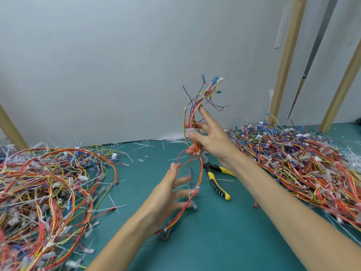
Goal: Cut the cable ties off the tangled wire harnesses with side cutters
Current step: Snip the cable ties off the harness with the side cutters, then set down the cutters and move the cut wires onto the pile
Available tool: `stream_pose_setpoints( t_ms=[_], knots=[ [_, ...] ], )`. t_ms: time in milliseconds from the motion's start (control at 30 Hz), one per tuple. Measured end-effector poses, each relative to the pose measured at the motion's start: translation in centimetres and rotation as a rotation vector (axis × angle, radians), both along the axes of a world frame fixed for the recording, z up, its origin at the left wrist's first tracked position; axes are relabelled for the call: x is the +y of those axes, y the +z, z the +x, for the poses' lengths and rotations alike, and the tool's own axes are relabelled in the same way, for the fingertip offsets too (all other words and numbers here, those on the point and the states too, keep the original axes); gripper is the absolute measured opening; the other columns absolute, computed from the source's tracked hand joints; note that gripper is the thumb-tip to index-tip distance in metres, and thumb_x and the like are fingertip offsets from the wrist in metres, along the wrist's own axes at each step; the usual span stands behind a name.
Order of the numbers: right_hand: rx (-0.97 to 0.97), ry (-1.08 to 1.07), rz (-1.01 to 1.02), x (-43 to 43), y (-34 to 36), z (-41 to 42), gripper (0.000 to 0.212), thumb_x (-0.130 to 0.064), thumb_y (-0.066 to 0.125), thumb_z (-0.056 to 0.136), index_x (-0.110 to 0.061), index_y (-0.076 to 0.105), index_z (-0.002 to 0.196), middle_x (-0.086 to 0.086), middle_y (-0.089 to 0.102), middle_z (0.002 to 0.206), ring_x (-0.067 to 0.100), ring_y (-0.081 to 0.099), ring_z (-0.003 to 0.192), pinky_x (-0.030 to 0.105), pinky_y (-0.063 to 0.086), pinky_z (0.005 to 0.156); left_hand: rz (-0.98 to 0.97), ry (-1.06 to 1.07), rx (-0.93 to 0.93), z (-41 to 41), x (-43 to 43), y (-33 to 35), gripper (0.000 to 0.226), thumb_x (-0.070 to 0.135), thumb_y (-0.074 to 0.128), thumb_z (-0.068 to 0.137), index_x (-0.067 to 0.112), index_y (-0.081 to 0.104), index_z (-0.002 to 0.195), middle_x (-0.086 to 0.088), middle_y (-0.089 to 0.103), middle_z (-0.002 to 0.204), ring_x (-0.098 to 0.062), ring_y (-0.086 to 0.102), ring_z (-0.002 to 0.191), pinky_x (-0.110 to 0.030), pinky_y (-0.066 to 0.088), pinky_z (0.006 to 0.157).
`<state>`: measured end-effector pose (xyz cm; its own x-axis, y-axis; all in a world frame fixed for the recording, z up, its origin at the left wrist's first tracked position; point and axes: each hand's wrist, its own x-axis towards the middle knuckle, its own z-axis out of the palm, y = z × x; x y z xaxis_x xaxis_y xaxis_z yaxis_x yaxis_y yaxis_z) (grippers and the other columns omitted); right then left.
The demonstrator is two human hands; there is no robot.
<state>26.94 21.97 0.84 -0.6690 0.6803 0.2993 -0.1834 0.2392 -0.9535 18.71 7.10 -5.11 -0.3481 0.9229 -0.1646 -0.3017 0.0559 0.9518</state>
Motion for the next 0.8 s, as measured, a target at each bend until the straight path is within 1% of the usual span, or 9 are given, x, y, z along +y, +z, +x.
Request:
stream_pose_setpoints(
  t_ms=[133,200,300,400,533,633,700,767,800],
  knots=[
    [0.04,-0.046,-0.023,1.3,0.8,-0.2,0.08,-0.003,0.057,0.095,-0.041,0.014,0.151,0.007,0.054,0.132,0.019,0.066,0.051,0.023,0.048,0.045,0.043,0.041,-0.139,1.6,0.1,-0.5,0.046,0.046,0.043,0.099,0.032,0.035,0.143,-0.006,0.065,0.124,-0.032,0.072,0.094,-0.038,0.062,0.071],
    [0.036,-0.088,-0.003,1.7,0.8,-0.2,0.078,-0.003,0.056,0.095,-0.042,0.016,0.15,0.006,0.055,0.13,0.018,0.065,0.053,0.021,0.046,0.044,0.04,0.029,-0.063,2.7,0.1,-0.9,0.049,0.041,0.041,0.102,0.023,0.034,0.146,-0.005,0.067,0.122,-0.024,0.073,0.094,-0.026,0.059,0.069],
    [-0.006,-0.252,0.222,2.6,0.8,-0.2,0.07,-0.001,0.05,0.096,-0.043,0.022,0.146,0.002,0.057,0.123,0.004,0.062,0.07,0.018,0.046,0.045,0.152,-0.04,0.515,5.4,-1.0,-0.9,0.042,0.046,0.041,0.101,0.044,0.037,0.143,0.026,0.066,0.113,0.004,0.064,0.097,-0.011,0.049,0.084],
    [-0.091,-0.372,0.526,3.8,1.5,0.5,0.069,0.002,0.044,0.093,-0.039,0.03,0.146,0.0,0.06,0.116,0.004,0.057,0.073,0.028,0.052,0.058,0.288,-0.196,1.006,7.9,-2.3,-0.4,0.06,0.043,0.04,0.096,0.058,0.011,0.147,0.035,0.049,0.135,0.01,0.053,0.113,-0.017,0.042,0.1],
    [-0.403,-0.59,0.989,6.7,4.5,2.5,0.076,0.004,0.04,0.089,-0.044,0.028,0.148,0.006,0.06,0.118,0.026,0.058,0.095,0.034,0.042,0.071,0.297,-0.334,1.174,10.0,-3.1,-0.3,0.069,0.047,0.039,0.092,0.064,-0.008,0.14,0.016,0.043,0.146,-0.027,0.048,0.126,-0.039,0.042,0.104],
    [-0.743,-0.745,1.2,9.5,6.3,4.6,0.088,0.009,0.043,0.086,-0.05,0.02,0.148,0.01,0.054,0.126,0.033,0.056,0.085,0.031,0.033,0.057,0.314,-0.468,1.203,10.2,-2.8,-0.6,0.069,0.042,0.042,0.097,0.061,-0.007,0.143,0.04,0.002,0.153,-0.024,0.039,0.136,-0.038,0.033,0.111],
    [-0.862,-0.852,1.245,11.1,6.6,6.1,0.088,0.008,0.047,0.086,-0.048,0.02,0.148,0.011,0.052,0.128,0.037,0.058,0.086,0.033,0.032,0.057,0.332,-0.494,1.288,9.2,-2.4,-0.9,0.066,0.037,0.042,0.1,0.051,0.0,0.149,0.037,-0.006,0.155,-0.02,0.033,0.141,-0.032,0.027,0.114],
    [-1.05,-0.866,1.237,12.3,5.3,7.3,0.083,-0.001,0.054,0.087,-0.042,0.017,0.149,0.011,0.043,0.14,0.04,0.054,0.104,0.039,0.043,0.068,0.311,-0.431,1.346,7.5,-2.1,-1.4,0.058,0.038,0.038,0.102,0.046,0.007,0.151,0.028,-0.001,0.16,-0.012,0.024,0.144,-0.023,0.017,0.115],
    [-1.203,-0.782,1.169,12.7,3.9,7.9,0.076,-0.011,0.054,0.091,-0.04,0.015,0.15,0.011,0.034,0.148,0.041,0.049,0.115,0.046,0.046,0.084,0.265,-0.391,1.36,6.5,-1.9,-1.8,0.055,0.04,0.035,0.103,0.045,0.01,0.151,0.025,0.001,0.16,-0.007,0.019,0.144,-0.02,0.013,0.115]
  ],
)
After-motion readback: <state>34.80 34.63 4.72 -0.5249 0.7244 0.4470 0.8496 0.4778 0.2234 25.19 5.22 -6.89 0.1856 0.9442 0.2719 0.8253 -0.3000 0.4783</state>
